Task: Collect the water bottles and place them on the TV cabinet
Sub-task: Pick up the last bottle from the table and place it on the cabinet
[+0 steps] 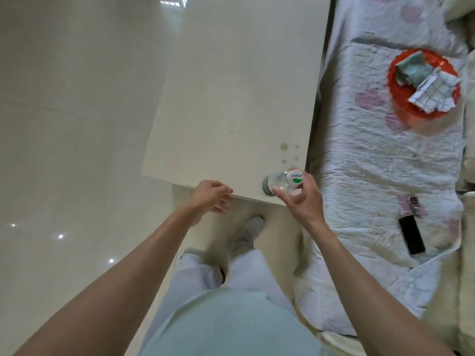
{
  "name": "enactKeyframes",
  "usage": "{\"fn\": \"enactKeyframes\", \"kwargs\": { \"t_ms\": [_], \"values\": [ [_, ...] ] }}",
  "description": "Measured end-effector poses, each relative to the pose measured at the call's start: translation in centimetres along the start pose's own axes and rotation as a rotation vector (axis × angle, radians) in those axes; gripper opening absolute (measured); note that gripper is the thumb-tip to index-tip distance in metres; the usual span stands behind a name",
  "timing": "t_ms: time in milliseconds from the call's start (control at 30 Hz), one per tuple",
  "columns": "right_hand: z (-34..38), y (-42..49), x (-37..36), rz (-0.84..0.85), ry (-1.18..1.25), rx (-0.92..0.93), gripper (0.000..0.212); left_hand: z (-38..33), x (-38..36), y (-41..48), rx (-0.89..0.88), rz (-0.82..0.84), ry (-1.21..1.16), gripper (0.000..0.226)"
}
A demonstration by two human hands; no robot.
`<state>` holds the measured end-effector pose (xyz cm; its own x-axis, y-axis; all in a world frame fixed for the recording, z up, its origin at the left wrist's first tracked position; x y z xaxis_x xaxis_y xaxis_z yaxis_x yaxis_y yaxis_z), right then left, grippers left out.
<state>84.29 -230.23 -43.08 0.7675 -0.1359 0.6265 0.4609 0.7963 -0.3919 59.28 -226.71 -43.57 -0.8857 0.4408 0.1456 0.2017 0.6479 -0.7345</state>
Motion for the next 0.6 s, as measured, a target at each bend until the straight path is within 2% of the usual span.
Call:
{"fn": "enactKeyframes", "kwargs": {
  "t_ms": [133,300,467,600],
  "values": [
    [6.6,-4.1,-2.6,0.084,-0.089,0.086,0.061,3.8,4.5,-3.2,0.042,-0.098,-0.313,0.02],
    [14.3,-10.6,-7.4,0.193,-0.118,0.239,0.063,8.6,9.7,-7.7,0.007,-0.21,-0.628,0.012],
    [22.0,-18.0,-13.5,0.368,-0.185,0.444,0.063,14.3,14.0,-12.1,-0.027,-0.33,-0.901,0.029],
    [27.3,-23.4,-18.5,0.469,-0.241,0.571,0.061,17.7,18.0,-16.0,-0.081,-0.415,-1.088,0.015]
  ]
}}
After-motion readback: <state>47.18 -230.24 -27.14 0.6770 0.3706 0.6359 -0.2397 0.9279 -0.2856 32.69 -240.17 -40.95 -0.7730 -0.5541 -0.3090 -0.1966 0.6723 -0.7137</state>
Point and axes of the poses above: each hand's wrist, its own y-axis towards the middle knuckle, its own x-axis out of the back of the hand, z = x × y, the point moved 9 cm from there along y, towards the middle knuckle, and after that the axes turned 8 degrees about -x, right-handed, at the moved point
